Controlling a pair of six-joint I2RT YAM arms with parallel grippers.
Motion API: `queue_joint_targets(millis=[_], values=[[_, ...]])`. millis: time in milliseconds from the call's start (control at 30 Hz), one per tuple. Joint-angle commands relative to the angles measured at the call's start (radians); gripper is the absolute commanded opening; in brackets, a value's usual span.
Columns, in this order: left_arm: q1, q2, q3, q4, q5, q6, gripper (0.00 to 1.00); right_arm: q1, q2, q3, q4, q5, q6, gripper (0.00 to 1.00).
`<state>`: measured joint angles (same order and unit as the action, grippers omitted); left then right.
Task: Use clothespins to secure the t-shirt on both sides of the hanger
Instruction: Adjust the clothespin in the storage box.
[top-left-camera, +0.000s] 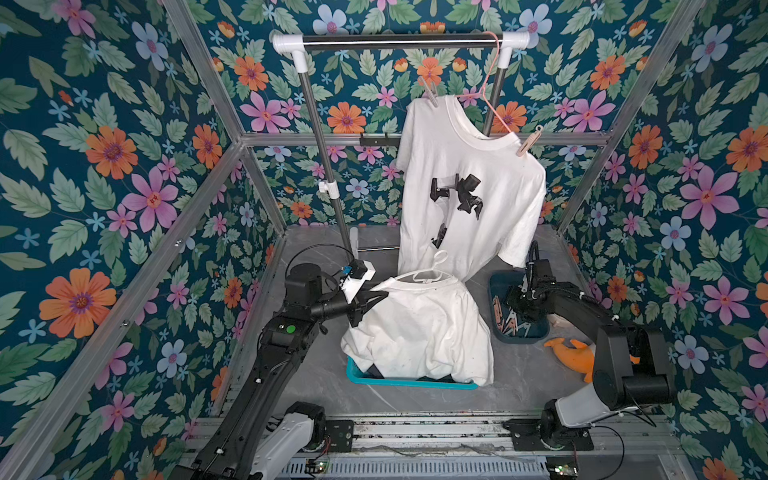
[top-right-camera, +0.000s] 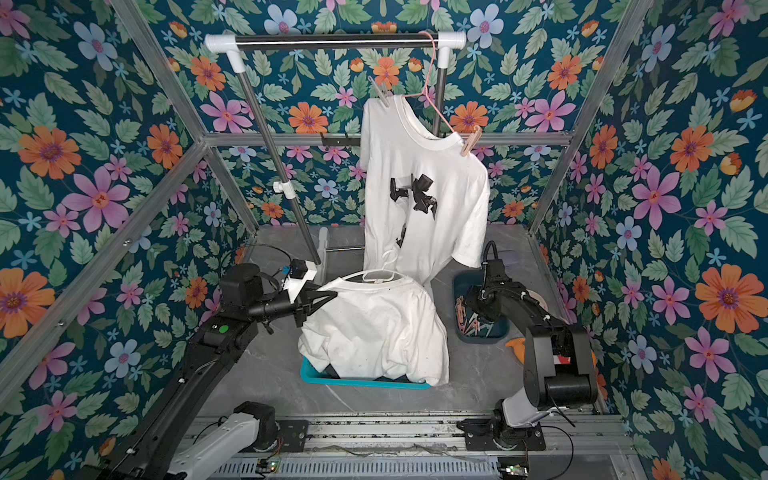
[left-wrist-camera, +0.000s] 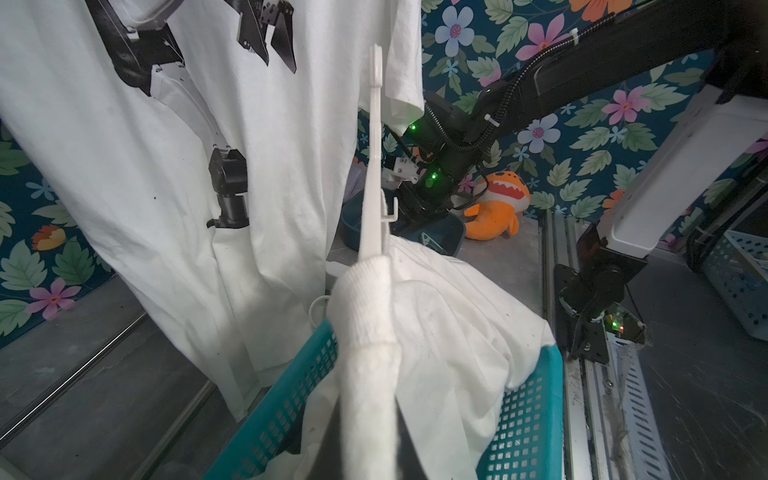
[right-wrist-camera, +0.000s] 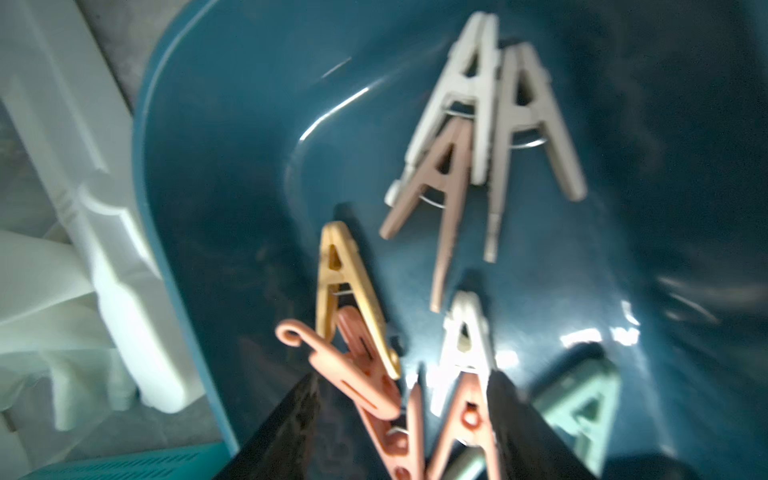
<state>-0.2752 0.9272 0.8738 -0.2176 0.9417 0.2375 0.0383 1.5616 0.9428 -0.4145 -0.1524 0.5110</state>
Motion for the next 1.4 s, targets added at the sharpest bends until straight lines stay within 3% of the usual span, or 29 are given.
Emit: queue_joint_targets(millis=[0, 833, 1367], values=[[0.0, -0.001, 0.005, 0.041, -0.002, -0.001, 0.0, 0.013, 0.038, 0.028, 0.021, -0.048, -0.011, 0.65], [0.0, -0.007, 0.001, 0.038, -0.01, 0.0, 0.0, 0.003, 0.075, 0.015, 0.005, 0.052, 0.005, 0.63], [0.0, -0.008, -0.001, 0.042, -0.007, -0.004, 0.0, -0.065, -0.024, -0.055, -0.042, 0.113, 0.009, 0.66]])
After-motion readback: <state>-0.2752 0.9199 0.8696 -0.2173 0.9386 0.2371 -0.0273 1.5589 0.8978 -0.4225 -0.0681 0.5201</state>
